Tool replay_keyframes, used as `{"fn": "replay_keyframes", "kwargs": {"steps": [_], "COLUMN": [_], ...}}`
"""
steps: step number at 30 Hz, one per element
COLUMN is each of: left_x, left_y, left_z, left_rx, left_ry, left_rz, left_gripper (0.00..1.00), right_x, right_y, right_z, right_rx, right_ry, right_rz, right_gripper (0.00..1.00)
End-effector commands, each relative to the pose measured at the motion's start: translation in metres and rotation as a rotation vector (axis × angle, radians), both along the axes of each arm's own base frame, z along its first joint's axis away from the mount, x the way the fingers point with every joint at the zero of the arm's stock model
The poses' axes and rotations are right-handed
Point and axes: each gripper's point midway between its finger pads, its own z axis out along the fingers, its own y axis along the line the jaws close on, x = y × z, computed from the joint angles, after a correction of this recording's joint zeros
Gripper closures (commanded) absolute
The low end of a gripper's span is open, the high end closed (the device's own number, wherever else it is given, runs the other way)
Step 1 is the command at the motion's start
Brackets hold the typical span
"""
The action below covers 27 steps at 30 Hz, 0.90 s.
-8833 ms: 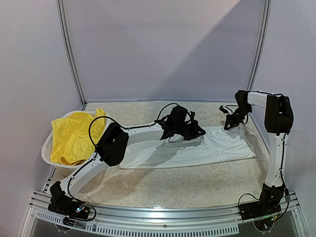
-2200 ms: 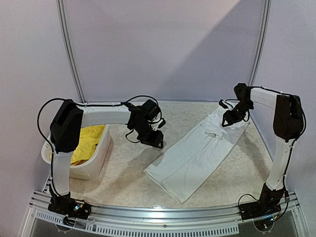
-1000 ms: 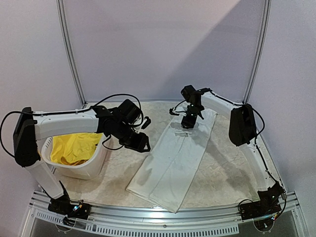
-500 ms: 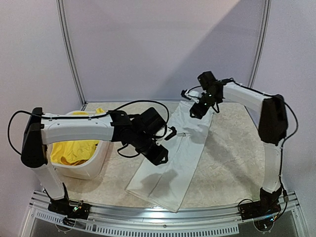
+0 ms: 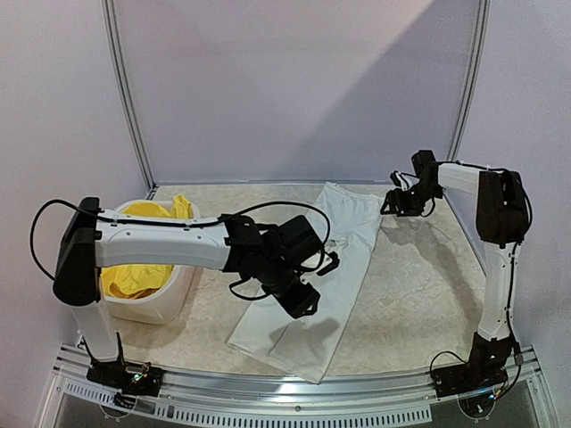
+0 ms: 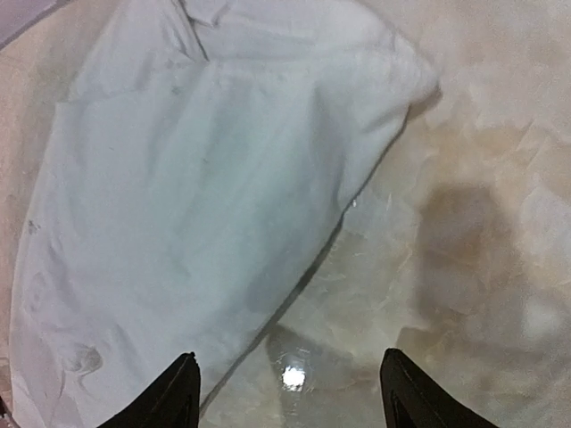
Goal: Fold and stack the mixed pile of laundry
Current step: Rotate the rectangle-folded T-shirt at the center of the board.
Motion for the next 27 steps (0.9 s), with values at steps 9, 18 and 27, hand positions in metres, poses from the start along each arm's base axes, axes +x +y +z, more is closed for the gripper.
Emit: {"fn": "replay_keyframes", "kwargs": {"steps": [9, 18, 27], "left_x": [-0.010, -0.005, -0.010], "left_y": [-0.011, -0.013, -0.023], "left_z": [-0.011, -0.009, -0.040], "left_rx": [0.020, 0.058, 0.106], "left_ry": [0.032, 0.021, 0.075], "left_rz": [-0.025, -0.039, -0.074], "left_gripper": [0.55, 0.55, 0.55], "right_x": [0.002, 0.025, 0.071], "right_y": [0.038, 0.028, 0.030], "right_z": [-0.053, -0.069, -0.066], "right_rx": [0.244, 0.176, 0.119], "right_ry": [0.247, 0.220, 0.106], "right_rz": [0.003, -0.041, -0.040], "right_gripper": [0.38, 0.92, 0.92]}}
